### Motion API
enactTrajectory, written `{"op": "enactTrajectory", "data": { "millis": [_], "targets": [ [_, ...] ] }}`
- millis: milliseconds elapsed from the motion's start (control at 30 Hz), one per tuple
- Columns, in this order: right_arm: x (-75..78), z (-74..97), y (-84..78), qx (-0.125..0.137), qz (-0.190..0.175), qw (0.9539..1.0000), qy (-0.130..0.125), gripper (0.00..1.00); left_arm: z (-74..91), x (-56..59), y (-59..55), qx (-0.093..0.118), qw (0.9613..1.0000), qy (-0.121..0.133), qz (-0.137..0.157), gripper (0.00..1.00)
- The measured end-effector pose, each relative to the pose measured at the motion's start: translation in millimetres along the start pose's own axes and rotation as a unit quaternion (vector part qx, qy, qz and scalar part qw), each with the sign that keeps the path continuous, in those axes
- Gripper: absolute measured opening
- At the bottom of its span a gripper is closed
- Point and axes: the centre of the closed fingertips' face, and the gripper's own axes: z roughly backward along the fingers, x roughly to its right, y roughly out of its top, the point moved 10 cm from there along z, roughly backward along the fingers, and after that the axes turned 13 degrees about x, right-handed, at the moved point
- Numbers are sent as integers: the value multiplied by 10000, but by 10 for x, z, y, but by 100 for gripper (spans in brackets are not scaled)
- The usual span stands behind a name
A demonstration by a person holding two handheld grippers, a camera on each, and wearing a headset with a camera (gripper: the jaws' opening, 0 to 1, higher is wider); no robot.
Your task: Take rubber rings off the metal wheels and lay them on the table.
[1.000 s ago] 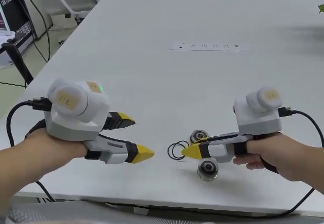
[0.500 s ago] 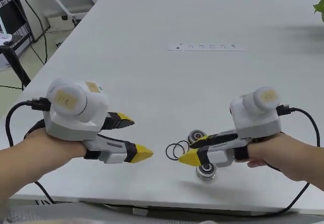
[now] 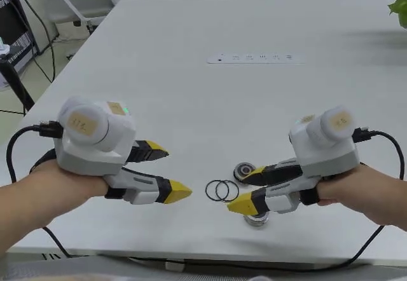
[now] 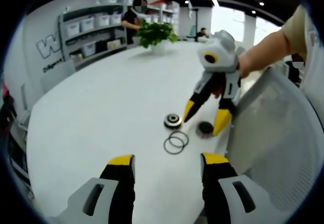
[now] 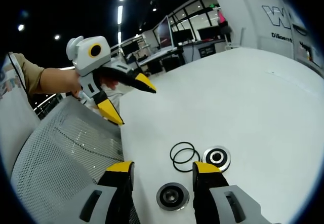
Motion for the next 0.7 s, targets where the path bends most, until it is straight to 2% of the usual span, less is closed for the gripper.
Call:
{"op": "enactTrajectory", "data": {
  "millis": [400,700],
  "targets": [
    [107,160,36,111,123,9996,-235,47,-146,-8,53,17,9999,-98,16,53],
    [209,221,-22,54,365,9986,-372,50,-280,-35,81,30,9999,-144,60,52]
  ]
}}
